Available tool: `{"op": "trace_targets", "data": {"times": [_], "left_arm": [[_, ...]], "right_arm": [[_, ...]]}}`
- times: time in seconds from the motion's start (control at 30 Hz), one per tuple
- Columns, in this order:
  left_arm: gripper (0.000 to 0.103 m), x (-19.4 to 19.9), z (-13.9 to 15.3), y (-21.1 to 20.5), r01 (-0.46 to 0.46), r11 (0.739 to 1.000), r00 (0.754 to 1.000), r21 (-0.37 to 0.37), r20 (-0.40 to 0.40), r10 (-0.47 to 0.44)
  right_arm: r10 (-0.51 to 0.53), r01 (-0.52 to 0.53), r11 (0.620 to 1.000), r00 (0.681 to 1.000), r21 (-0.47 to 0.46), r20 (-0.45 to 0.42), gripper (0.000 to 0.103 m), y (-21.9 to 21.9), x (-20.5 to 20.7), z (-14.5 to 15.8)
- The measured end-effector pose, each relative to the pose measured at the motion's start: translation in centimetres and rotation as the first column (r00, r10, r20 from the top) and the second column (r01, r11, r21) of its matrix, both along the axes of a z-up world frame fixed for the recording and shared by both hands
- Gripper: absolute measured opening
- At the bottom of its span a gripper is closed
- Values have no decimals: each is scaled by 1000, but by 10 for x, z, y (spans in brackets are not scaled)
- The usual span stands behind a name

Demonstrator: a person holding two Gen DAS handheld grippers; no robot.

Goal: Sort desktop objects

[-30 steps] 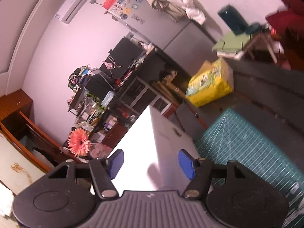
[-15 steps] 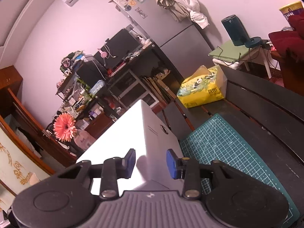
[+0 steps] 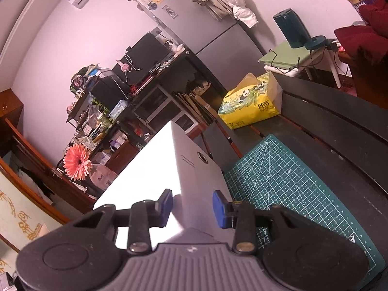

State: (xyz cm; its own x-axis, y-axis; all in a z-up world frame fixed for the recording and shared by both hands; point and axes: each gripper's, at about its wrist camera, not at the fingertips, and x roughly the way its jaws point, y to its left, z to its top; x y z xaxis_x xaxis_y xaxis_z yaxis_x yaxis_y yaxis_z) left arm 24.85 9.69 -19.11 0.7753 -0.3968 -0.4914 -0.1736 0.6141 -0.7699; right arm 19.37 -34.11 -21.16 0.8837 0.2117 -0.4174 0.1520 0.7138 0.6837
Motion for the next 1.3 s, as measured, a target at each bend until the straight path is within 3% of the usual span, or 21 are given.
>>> {"op": "trace_targets", "data": {"times": [0.13, 0.23, 0.47, 0.97, 1.17, 1.3], "left_arm": [[78, 0, 0, -2, 3, 1000, 1000, 24, -5, -3], [78, 1, 0, -4, 8, 999, 1000, 49, -12, -7], [78, 4, -5, -7, 27, 997, 999, 74, -33, -25], [79, 5, -16, -4, 34, 997, 995, 73, -98, -27], [81, 7, -23, 0, 34, 999, 992, 19, -121, -31], [85, 7, -21, -2, 43, 997, 993, 57, -110, -37]], "right_arm": [[-5, 5, 1000, 1000, 7, -9, 36, -1, 1, -2], [-12, 13, 1000, 1000, 5, -18, 42, -1, 2, -3], [-11, 11, 1000, 1000, -2, -19, 42, -1, 2, -4], [-9, 8, 1000, 1000, -20, -24, 42, 0, 4, -4], [-10, 10, 1000, 1000, -14, -25, 43, -1, 3, -5], [-12, 11, 1000, 1000, -10, -26, 43, -1, 3, -5]]}}
